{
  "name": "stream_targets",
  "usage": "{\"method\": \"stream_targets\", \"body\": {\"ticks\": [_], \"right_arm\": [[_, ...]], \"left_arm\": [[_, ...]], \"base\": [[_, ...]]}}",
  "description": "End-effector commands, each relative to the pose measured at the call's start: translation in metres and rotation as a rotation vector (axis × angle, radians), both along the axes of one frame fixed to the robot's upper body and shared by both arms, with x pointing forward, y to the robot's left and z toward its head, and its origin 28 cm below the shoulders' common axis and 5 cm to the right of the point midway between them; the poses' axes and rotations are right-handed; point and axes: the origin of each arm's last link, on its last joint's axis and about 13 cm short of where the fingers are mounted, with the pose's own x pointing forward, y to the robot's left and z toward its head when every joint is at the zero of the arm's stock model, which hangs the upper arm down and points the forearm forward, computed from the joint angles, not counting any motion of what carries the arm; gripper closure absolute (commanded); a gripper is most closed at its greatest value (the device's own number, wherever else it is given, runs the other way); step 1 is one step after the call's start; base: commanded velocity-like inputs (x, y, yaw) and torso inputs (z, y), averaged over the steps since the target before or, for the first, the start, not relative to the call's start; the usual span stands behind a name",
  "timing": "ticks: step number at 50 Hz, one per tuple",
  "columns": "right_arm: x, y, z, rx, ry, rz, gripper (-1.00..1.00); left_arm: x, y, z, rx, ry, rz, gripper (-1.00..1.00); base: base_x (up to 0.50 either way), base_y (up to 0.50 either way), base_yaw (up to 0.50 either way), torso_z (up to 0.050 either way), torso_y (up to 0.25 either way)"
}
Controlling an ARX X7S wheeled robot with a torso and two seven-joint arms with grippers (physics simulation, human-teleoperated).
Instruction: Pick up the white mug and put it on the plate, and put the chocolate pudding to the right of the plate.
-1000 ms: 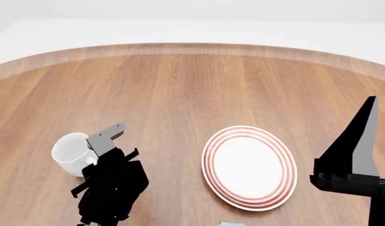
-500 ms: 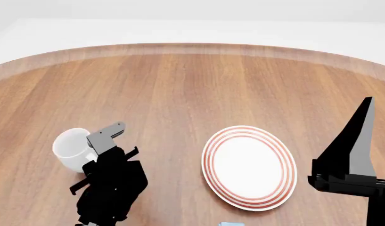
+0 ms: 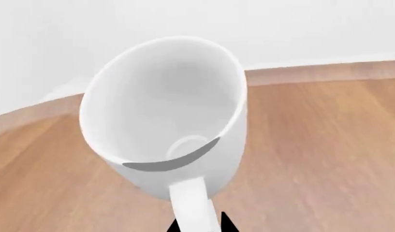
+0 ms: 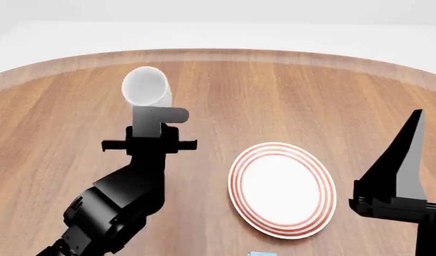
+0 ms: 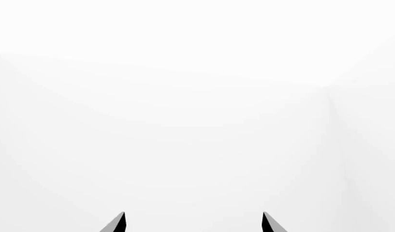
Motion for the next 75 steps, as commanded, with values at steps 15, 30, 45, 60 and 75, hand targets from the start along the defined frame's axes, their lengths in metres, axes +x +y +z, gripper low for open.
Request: {"method": "stream_targets", "body": {"ticks": [15, 30, 45, 60, 75], "right_arm": [[-0.001, -0.003, 0.003, -0.008, -0.014, -0.016, -1.0], [-0.003, -0.004, 0.004, -0.006, -0.019, -0.016, -1.0], [-0.003, -0.003, 0.005, -0.005, -0.021, -0.014, -1.0], [-0.006, -0.004, 0.007, -0.001, -0.032, -0.01, -1.0], [-0.006, -0.005, 0.007, 0.004, -0.031, -0.012, -1.0]], "left_arm": [[-0.006, -0.018, 0.069, 0.081, 0.006, -0.759, 1.0], [0.008, -0.031, 0.103, 0.091, 0.069, -0.976, 1.0], [0.007, -0.055, 0.095, 0.134, 0.231, -1.105, 1.0], [0.018, -0.074, 0.063, 0.107, 0.326, -1.146, 1.0], [0.024, -0.085, 0.038, 0.131, 0.398, -1.176, 1.0]], "base": [[0.0, 0.0, 0.0, 0.0, 0.0], [0.0, 0.0, 0.0, 0.0, 0.0], [0.0, 0.0, 0.0, 0.0, 0.0], [0.0, 0.0, 0.0, 0.0, 0.0], [0.0, 0.0, 0.0, 0.0, 0.0]]}}
